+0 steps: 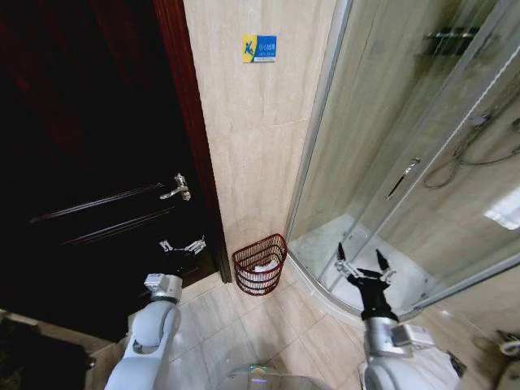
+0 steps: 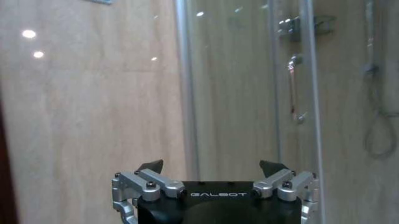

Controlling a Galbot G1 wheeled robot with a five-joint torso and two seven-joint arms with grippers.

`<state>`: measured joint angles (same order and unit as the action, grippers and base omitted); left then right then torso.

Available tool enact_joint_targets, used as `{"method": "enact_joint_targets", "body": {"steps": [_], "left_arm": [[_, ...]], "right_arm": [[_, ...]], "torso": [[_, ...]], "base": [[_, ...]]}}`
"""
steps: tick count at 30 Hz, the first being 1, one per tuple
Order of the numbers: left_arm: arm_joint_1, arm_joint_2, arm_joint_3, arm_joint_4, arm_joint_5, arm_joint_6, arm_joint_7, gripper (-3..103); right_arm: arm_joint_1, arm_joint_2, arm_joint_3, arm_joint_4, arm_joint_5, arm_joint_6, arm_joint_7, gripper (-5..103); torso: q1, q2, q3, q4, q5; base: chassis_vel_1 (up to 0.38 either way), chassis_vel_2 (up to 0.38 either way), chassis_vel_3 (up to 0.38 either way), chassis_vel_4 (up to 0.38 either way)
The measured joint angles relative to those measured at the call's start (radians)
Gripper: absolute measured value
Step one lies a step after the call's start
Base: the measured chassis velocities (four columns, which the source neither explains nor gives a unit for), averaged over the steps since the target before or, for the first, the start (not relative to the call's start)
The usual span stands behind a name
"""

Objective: Discard the used towel into the hamper.

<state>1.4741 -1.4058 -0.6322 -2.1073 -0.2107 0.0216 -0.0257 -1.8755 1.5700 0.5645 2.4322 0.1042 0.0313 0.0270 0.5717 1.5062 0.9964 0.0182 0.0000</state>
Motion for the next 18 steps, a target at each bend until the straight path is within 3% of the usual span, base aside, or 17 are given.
{"method": "enact_joint_targets", "body": {"steps": [5, 12, 18], "left_arm": [[0.009, 0.005, -0.003, -0.02, 0.004, 0.005, -0.001, 100], [0.01, 0.003, 0.005, -0.031, 0.033, 0.021, -0.007, 100], [0.025, 0.014, 0.011, -0.065, 0.01, 0.074, -0.005, 100]], "right_arm": [[-0.087, -0.057, 0.017, 0.019, 0.027, 0.056, -0.036, 100], [-0.122, -0.061, 0.019, 0.017, 0.022, 0.103, -0.039, 100], [-0.105, -0.046, 0.024, 0.021, 0.005, 0.102, -0.048, 100]], "torso": [[0.0, 0.0, 0.0, 0.0001, 0.0001], [0.0, 0.0, 0.0, -0.0001, 0.0001], [0.0, 0.0, 0.0, 0.0, 0.0]], "base": [[0.0, 0.0, 0.0, 0.0], [0.0, 0.0, 0.0, 0.0], [0.0, 0.0, 0.0, 0.0]]}}
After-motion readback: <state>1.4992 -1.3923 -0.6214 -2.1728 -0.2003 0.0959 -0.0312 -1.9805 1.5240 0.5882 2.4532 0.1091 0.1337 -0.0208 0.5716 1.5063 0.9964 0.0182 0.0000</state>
